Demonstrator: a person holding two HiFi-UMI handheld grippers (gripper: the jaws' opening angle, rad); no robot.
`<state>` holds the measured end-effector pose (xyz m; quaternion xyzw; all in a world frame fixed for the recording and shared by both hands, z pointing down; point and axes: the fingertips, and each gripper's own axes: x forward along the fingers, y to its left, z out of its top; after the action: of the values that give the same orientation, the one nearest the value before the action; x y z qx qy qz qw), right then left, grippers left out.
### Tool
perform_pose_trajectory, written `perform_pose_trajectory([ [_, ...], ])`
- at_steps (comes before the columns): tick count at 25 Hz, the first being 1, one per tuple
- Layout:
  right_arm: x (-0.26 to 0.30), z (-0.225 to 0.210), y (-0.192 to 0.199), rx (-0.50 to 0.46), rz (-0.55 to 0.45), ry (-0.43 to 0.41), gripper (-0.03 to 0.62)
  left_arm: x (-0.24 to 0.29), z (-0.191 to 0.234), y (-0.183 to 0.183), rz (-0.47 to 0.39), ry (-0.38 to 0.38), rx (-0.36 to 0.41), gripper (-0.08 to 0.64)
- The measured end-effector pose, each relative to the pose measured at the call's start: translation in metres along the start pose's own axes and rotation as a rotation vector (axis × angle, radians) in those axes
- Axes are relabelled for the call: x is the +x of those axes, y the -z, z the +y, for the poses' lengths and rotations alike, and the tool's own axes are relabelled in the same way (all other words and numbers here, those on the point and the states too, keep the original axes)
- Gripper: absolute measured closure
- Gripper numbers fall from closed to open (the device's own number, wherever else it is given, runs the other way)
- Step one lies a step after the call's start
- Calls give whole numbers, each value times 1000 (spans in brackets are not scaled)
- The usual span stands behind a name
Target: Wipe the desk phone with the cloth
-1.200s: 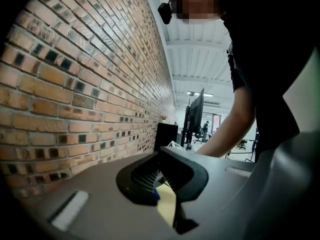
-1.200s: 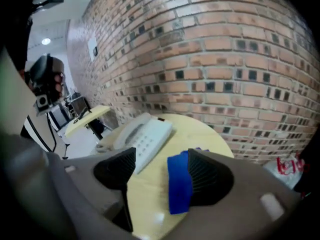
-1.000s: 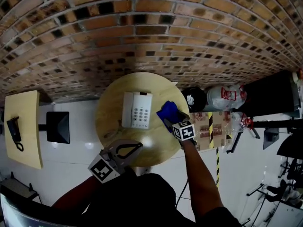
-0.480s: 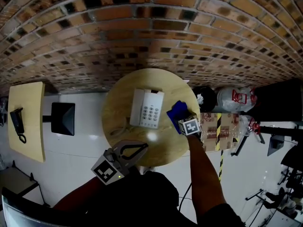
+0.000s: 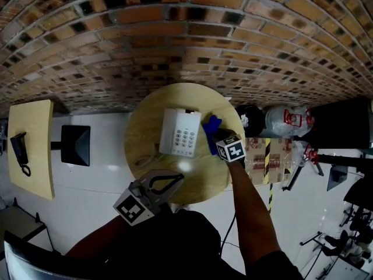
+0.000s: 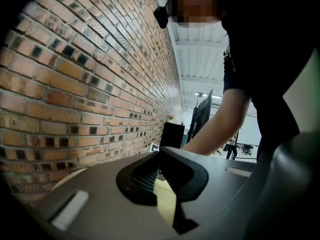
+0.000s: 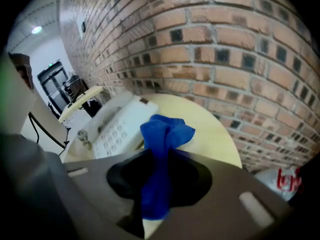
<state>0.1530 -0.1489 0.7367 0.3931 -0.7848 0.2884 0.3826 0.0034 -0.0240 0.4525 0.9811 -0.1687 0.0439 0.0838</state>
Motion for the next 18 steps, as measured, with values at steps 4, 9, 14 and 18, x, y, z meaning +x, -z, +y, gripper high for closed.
perform_pose_trajectory([
  [4, 5, 25, -96, -164, -114, -44, 500, -7, 4, -4, -17, -35, -44, 572],
  [9, 51, 68, -121, -393, -18, -90, 500, -27, 13, 3, -2, -60, 0, 572],
  [14, 48, 130, -61, -536, 51, -181, 500, -42, 26, 11, -2, -125, -127, 572],
  [18, 29, 200, 36, -628, 166, -324, 500, -44, 35, 6, -18, -120, -72, 572],
])
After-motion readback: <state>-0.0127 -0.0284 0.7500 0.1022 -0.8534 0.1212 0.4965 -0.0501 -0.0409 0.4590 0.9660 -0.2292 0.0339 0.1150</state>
